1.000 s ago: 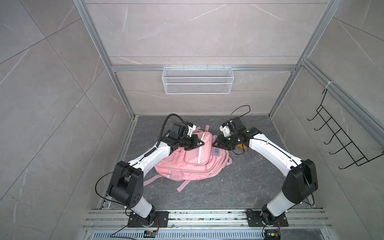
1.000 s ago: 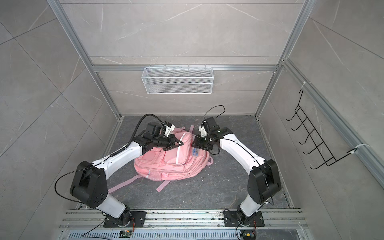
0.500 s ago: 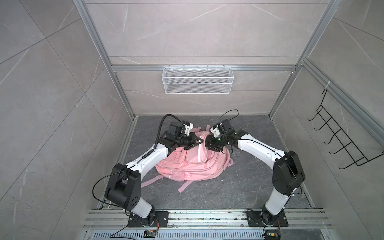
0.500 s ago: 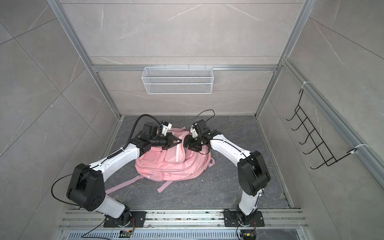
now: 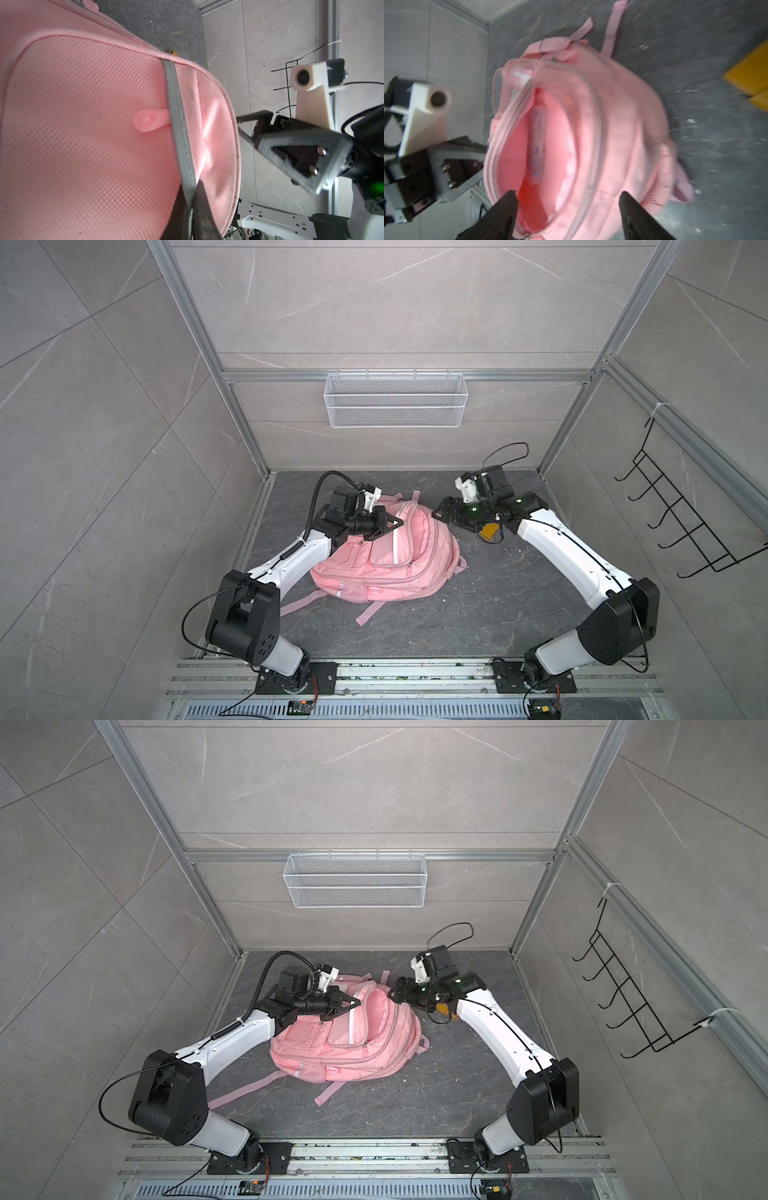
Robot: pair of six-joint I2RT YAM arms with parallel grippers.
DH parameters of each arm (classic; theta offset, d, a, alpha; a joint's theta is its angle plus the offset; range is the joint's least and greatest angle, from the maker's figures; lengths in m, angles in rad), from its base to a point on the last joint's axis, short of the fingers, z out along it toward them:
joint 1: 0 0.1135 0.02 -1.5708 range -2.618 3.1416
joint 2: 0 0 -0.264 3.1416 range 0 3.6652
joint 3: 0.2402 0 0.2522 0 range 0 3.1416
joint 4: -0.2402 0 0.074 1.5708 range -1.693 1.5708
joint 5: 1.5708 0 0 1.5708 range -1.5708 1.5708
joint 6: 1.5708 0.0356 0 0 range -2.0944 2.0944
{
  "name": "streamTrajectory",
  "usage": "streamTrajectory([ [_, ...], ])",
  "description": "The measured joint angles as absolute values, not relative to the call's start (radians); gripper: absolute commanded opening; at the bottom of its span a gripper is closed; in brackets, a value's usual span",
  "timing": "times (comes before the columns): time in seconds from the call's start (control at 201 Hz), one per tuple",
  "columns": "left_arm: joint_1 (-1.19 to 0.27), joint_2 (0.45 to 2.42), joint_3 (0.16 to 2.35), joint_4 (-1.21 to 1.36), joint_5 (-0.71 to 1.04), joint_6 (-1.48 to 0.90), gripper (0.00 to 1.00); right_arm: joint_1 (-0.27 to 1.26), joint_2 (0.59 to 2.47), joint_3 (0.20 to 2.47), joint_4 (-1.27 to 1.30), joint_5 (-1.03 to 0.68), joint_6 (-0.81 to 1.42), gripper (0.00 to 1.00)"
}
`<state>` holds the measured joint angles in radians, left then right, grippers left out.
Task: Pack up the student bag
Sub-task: 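Insert the clear pencil box into the backpack opening and release it, then move the right gripper to the yellow wallet and grasp it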
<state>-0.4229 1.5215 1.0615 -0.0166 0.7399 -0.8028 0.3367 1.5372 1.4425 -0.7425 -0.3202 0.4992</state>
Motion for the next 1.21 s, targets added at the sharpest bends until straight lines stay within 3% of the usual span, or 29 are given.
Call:
streamTrajectory([
  [0.199, -0.423, 1.522, 1.061, -0.032, 0.760, -0.779, 0.00, 0.140, 1.699, 1.560, -0.843, -0.245, 0.348, 0.81],
  [0.528, -0.440, 1.547, 1.088, -0.139, 0.761, -0.695, 0.01, 0.023, 2.083, 1.876, -0.964, -0.174, 0.175, 0.79],
  [0.628, -0.464, 1.560, 1.096, -0.173, 0.730, -0.666, 0.15, -0.001, 2.158, 1.940, -0.997, -0.147, 0.142, 0.79],
  [0.767, -0.497, 1.573, 1.110, -0.224, 0.648, -0.635, 0.49, -0.033, 2.239, 2.011, -1.032, -0.130, 0.112, 0.78],
  [0.807, -0.506, 1.573, 1.111, -0.243, 0.612, -0.633, 0.65, -0.039, 2.259, 2.028, -1.039, -0.130, 0.106, 0.77],
  [0.857, -0.515, 1.567, 1.111, -0.273, 0.548, -0.622, 0.94, -0.046, 2.284, 2.046, -1.045, -0.130, 0.099, 0.77],
  [0.872, -0.518, 1.565, 1.113, -0.284, 0.523, -0.619, 0.98, -0.047, 2.289, 2.050, -1.048, -0.130, 0.096, 0.76],
  [1.026, -0.548, 1.517, 1.207, -0.453, 0.339, -0.552, 0.99, -0.051, 2.334, 2.062, -1.061, -0.132, 0.078, 0.74],
  [1.206, -0.570, 1.488, 1.364, -0.459, 0.344, -0.519, 0.99, -0.056, 2.362, 2.062, -1.076, -0.154, 0.064, 0.69],
])
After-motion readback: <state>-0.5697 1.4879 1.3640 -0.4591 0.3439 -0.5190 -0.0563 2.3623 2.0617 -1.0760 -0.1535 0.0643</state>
